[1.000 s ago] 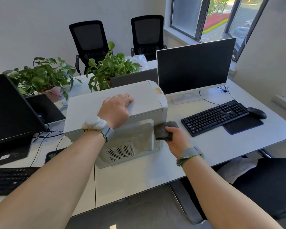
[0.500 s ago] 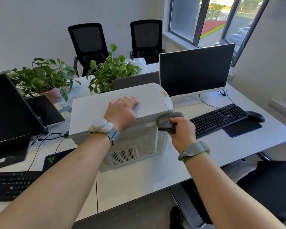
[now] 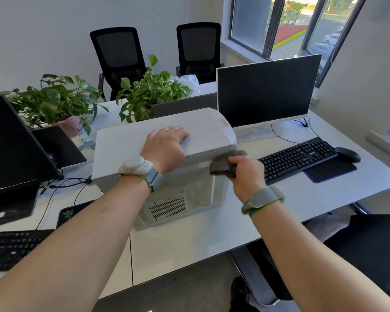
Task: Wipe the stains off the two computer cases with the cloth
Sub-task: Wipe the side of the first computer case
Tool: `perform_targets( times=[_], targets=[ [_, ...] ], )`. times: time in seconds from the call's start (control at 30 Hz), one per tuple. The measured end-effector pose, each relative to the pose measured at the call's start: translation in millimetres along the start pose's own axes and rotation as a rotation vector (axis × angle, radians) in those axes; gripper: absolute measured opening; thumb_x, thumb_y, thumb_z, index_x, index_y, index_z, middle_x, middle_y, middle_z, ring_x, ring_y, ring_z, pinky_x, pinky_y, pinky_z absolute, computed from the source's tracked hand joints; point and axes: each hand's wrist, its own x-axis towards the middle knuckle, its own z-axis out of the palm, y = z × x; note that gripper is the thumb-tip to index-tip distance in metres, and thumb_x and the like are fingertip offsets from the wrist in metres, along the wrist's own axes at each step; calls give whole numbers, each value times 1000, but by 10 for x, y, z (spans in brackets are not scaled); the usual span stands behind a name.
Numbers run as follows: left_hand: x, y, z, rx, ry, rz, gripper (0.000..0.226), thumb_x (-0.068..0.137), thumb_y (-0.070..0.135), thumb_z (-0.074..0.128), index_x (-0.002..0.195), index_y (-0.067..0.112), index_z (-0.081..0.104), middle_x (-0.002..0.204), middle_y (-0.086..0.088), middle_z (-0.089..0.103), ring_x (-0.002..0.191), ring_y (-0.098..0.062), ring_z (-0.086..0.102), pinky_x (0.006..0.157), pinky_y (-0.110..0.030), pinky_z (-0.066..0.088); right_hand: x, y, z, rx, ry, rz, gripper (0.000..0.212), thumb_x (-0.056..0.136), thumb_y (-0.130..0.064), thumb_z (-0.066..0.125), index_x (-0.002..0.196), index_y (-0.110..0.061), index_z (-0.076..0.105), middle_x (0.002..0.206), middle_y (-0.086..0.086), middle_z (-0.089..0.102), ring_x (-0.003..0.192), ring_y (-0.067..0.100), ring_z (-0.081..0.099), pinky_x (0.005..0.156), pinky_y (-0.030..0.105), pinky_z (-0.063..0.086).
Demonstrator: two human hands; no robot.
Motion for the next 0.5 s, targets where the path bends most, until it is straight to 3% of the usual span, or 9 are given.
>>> perform_targets(
  times=[0.1,0.27,0.4,0.5],
  targets=[
    [-15,20,-18,-4,-15,-9,68,82,21,28,144,29,57,158,7,46,148,-19,38,122,-45,22,-101,-164,-19,107,-121,-54,19,82,1,66,101,-1,67,98,21,70,91,35,71,75,44,62],
    [-17,88,-89,-19,-18,-1,62,84,17,33,140,25,59,153,5,52,143,-20,42,117,-42,26,-14,53,-296,-11,26,79,15,89,4,57,97,-8,60,97,22,65,83,34,67,72,49,59],
    [73,151,-127,50,-95,-33,32,93,16,44,119,25,61,123,2,62,117,-28,56,100,-42,39,175,430,-532,-138,111,241,29,93,8,53,118,-7,51,106,23,58,91,40,60,71,52,55],
    [160,295,-200,178,-113,-100,22,93,20,43,108,20,59,113,-4,60,104,-32,58,96,-44,43,259,608,-595,-145,156,355,22,94,9,53,114,0,52,106,24,55,108,46,57,82,54,55]
  ],
)
